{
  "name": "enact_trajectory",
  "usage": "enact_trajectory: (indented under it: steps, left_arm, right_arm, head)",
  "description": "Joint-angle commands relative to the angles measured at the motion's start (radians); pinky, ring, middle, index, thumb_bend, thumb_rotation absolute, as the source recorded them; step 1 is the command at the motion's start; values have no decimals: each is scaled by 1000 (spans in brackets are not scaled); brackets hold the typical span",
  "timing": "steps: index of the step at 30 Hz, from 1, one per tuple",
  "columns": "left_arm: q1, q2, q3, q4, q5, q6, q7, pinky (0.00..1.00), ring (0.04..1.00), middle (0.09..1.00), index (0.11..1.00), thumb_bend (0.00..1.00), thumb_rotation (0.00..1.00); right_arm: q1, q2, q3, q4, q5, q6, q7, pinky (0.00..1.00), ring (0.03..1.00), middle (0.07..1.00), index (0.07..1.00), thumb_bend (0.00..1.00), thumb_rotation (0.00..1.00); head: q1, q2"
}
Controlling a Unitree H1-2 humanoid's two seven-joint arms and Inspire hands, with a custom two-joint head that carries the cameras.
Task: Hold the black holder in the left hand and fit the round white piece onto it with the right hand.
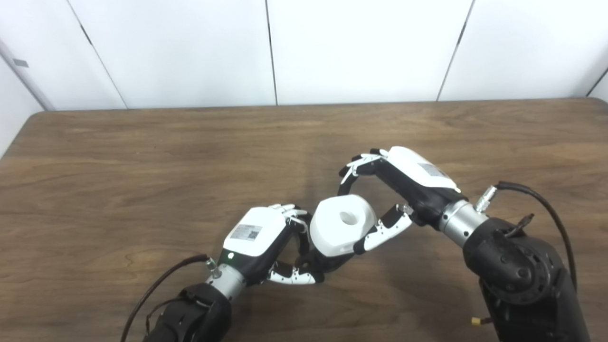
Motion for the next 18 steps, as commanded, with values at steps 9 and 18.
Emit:
enact_trajectory:
  steps: [9, 18]
  left_arm:
    - [24, 0, -44, 69, 32, 32, -89, 883, 884, 820, 486, 523, 55]
    - [20, -1, -48, 63, 32, 42, -93, 877, 882, 819, 486, 523, 56]
  right_arm:
    - [-17, 2, 20, -30, 4, -22, -27, 985, 889, 784, 481, 526, 142]
    - [-14, -13, 45, -14, -5, -30, -23, 1000, 901, 790, 481, 525, 142]
  head:
    - [3, 7]
    - [5, 13]
